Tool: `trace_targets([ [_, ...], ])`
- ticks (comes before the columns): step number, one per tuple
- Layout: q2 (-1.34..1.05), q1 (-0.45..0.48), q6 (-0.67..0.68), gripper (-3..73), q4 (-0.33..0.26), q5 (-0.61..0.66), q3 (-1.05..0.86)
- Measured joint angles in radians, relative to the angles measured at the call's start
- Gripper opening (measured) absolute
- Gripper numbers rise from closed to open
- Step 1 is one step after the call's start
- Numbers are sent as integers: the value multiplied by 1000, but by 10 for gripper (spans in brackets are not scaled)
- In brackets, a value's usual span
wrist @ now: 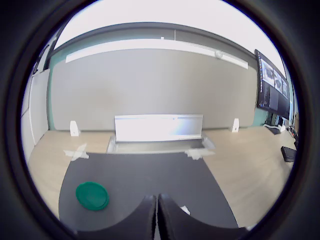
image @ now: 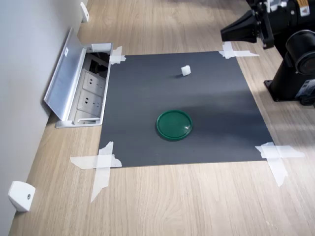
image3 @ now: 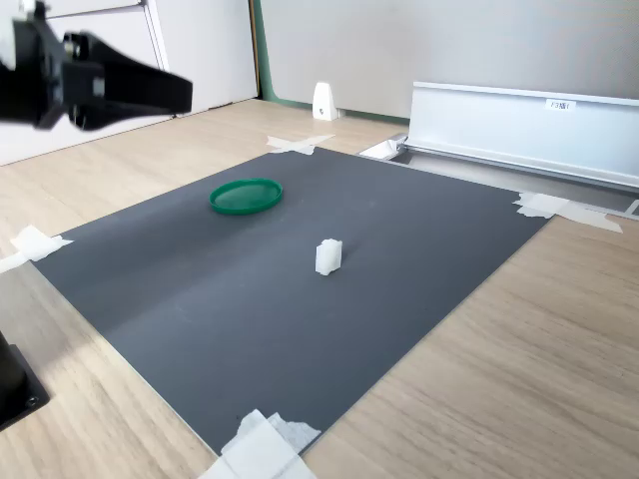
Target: Grasp a white terminal and put it on the green lid.
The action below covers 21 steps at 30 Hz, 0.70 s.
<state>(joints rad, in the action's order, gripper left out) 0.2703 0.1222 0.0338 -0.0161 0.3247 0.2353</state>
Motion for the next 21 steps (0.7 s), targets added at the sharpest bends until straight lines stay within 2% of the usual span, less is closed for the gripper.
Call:
trace_targets([
  [7,258,0,0,-8,57,239,188],
  [12,420,0,6,-8,69,407,300],
  [21,664,0,195,6,71,560,416],
])
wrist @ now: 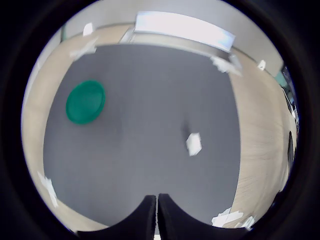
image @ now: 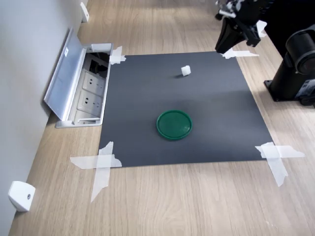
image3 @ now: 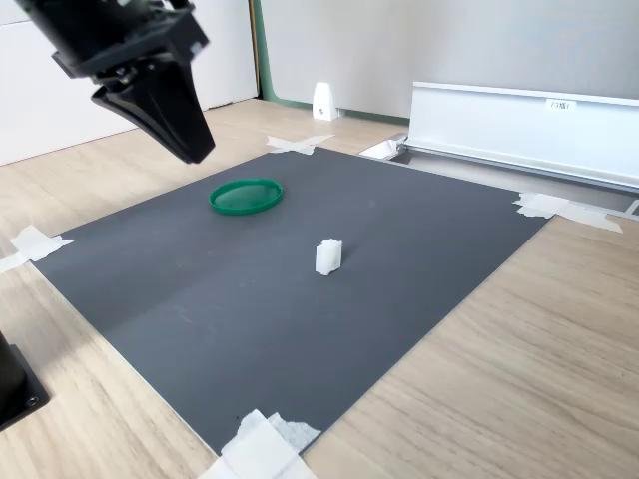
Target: Grasp a white terminal and put it on the green lid.
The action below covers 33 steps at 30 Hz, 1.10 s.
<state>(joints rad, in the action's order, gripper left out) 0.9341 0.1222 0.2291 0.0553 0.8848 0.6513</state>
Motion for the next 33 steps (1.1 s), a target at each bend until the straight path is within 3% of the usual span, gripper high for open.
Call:
trace_targets([
  [7,176,0,82,178,-2,21,101],
  [14,280,0,100,451,-55,52,209],
  [19,326,0,71,598,-14,68,229],
  [22,340,19,47,630,29,73,229],
  [27,354,113,95,639,41,50,230],
  [33,387,202,243,640,-26,19,230],
])
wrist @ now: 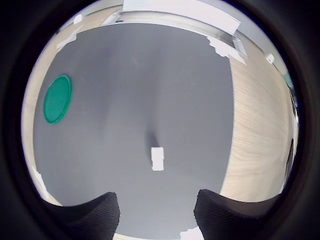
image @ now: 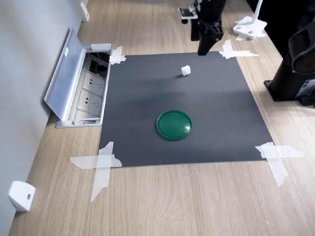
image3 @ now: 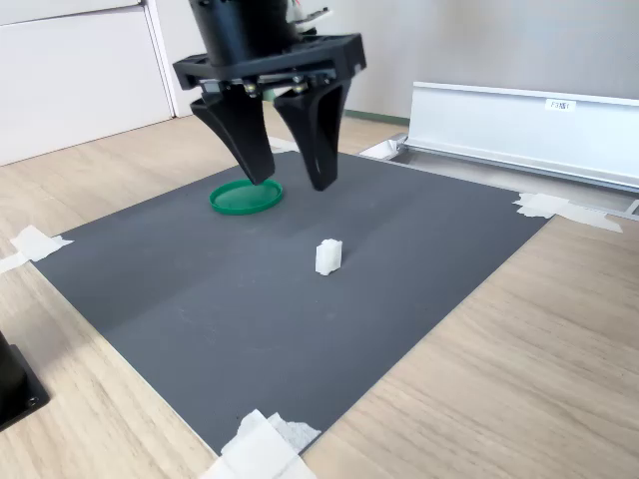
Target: Grasp a white terminal and put it on the green lid.
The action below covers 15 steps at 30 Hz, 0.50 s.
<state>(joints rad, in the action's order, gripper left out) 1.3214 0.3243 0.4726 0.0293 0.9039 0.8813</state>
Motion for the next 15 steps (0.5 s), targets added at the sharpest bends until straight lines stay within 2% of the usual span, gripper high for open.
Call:
trace_targets([
  [7,99,16,90,635,-70,-51,0],
  [15,199,16,104,635,-73,-131,3],
])
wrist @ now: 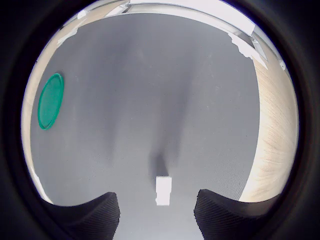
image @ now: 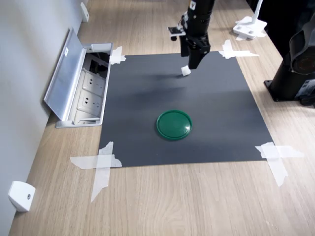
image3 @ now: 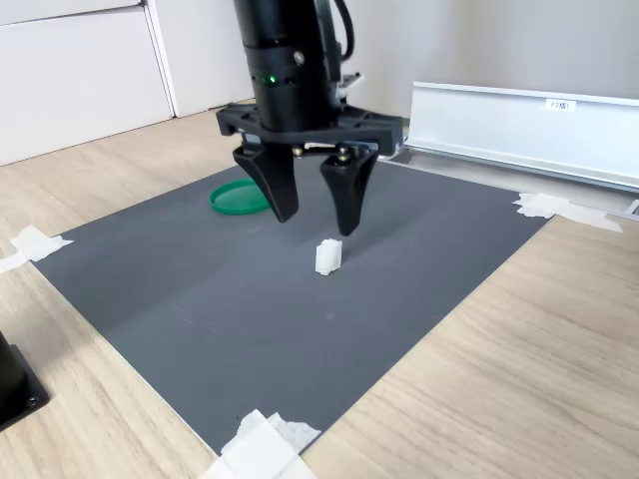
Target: Grasp a white terminal and put it on the green lid.
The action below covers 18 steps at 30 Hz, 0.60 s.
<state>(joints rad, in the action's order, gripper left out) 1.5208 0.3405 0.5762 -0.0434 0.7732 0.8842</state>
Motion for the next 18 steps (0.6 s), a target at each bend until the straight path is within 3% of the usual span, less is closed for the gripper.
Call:
trace_targets([
  [11,80,0,27,628,0,-36,2],
  [15,95,0,43,575,0,-46,2],
  [18,102,0,45,492,0,-45,2],
])
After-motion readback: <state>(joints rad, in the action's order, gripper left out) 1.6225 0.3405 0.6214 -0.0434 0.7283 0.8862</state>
